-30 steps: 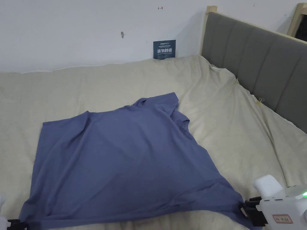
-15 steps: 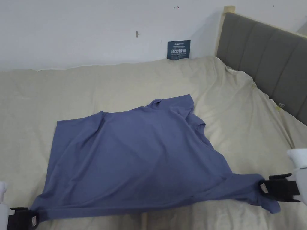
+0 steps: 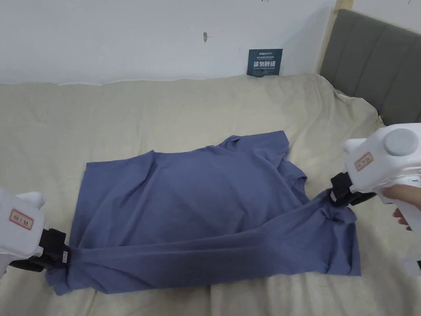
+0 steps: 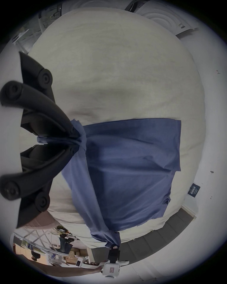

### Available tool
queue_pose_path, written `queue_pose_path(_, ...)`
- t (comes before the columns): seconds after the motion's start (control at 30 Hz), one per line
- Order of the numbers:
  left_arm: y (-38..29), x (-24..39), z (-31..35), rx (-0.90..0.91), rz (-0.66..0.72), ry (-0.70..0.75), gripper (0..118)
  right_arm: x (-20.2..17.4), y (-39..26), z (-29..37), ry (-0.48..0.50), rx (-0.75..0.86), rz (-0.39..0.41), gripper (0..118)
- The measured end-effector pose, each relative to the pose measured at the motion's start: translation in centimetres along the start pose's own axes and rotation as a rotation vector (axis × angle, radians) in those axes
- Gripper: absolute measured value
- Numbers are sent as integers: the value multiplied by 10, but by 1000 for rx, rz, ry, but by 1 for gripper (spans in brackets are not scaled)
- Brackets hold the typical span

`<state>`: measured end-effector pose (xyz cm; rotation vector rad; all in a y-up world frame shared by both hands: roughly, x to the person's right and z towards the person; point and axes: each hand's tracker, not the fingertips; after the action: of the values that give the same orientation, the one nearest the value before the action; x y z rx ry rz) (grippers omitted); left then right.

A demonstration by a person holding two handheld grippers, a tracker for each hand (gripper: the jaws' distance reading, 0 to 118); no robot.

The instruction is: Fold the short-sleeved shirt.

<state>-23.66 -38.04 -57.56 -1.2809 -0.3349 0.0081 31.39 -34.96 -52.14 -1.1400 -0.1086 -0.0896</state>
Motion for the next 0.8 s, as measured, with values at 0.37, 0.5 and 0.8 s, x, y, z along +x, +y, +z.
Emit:
queue_pose_path(0.37,32,-16,-38,-20,84,39,40,-12,45,-74,-33,-8,-112,6)
queue_pose_path(0.5,29,-28,-22,142,153,77,92,-12,37,-59,-103,201,-142,84)
queue_pose_path(0.8,-45,-17,74,667,34,100,92,-40,-48,69,63,637,-152,83)
